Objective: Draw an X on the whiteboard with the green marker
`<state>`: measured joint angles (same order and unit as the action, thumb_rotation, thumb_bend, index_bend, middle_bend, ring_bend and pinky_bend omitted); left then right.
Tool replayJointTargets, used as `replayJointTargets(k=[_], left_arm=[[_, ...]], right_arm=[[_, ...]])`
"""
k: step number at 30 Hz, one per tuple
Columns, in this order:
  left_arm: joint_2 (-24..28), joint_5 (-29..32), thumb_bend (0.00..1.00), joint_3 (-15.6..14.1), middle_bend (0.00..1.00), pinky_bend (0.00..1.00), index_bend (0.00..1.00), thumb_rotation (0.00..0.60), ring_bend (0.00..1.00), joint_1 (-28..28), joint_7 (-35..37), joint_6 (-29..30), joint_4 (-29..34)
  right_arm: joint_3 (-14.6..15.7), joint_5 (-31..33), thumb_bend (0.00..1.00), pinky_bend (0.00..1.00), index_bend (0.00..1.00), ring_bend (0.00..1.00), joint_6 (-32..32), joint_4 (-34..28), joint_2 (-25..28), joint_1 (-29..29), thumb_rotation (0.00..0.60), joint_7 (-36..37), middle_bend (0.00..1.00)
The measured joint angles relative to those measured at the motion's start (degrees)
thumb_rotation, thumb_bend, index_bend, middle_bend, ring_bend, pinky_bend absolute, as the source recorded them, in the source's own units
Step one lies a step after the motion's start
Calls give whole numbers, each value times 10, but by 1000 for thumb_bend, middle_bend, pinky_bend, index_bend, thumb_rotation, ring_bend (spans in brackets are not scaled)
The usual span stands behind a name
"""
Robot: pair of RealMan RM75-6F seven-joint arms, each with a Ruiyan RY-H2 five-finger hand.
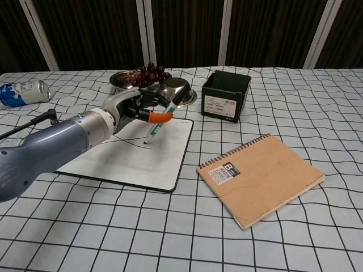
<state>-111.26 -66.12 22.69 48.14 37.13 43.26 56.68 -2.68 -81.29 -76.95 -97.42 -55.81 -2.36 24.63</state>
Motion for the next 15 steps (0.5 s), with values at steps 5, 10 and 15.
replayJointTargets(k=[5, 10, 15], left_arm=[[10, -5, 527, 19, 189, 25, 681, 600, 0, -1, 18, 17, 31], [33, -18, 525, 39, 188, 25, 681, 600, 0, 3, 29, 33, 83], [69, -33, 521, 43, 188, 25, 681, 600, 0, 4, -8, 47, 119]], right_arm=[[0, -5, 352, 0, 0, 0, -5, 0, -1, 1, 600, 1, 0], [2, -9, 352, 0, 0, 0, -6, 1, -1, 1, 600, 0, 0], [3, -8, 352, 0, 0, 0, -4, 1, 0, 2, 600, -1, 0]])
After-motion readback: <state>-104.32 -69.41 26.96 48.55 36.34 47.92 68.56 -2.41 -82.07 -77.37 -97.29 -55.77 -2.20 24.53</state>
